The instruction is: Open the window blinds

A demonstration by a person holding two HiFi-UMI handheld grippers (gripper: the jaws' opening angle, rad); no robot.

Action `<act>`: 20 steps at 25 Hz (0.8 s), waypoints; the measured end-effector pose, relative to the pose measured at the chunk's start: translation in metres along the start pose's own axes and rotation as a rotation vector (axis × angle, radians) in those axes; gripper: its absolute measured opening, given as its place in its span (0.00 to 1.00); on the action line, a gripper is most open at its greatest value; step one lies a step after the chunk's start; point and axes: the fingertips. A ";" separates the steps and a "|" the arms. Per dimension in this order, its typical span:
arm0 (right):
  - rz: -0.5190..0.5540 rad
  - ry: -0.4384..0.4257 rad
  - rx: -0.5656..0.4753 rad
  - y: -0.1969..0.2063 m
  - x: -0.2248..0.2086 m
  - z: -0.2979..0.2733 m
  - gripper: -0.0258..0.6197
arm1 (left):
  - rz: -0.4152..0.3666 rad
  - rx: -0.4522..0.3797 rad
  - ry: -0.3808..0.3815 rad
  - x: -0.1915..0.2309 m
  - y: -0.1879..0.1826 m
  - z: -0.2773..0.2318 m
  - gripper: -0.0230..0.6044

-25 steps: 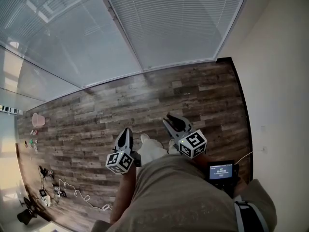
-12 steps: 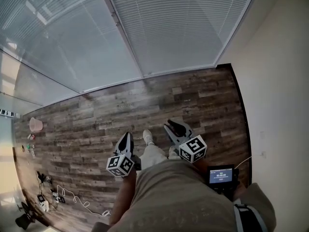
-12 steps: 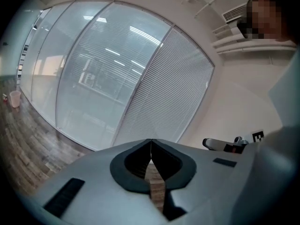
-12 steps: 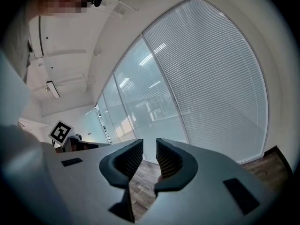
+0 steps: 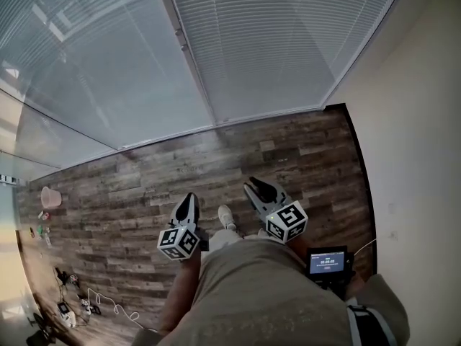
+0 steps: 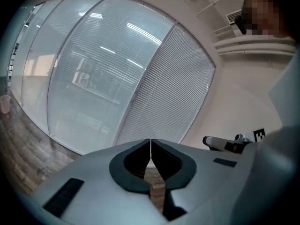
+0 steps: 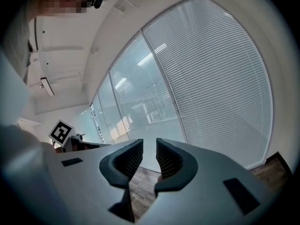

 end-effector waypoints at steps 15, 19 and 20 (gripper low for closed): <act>0.012 0.011 0.013 0.010 0.007 -0.132 0.16 | -0.006 0.041 0.105 0.077 -0.040 -0.071 0.07; 0.016 0.007 0.008 0.015 0.011 -0.160 0.16 | -0.013 0.038 0.117 0.098 -0.049 -0.084 0.07; 0.017 0.007 0.009 0.016 0.011 -0.168 0.16 | -0.014 0.034 0.116 0.104 -0.052 -0.087 0.07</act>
Point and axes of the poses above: the fingertips, and each gripper's own axes: z backward along the fingers, x to its left, y out of its underside, and after that the axes turned 11 degrees about -x, right-handed
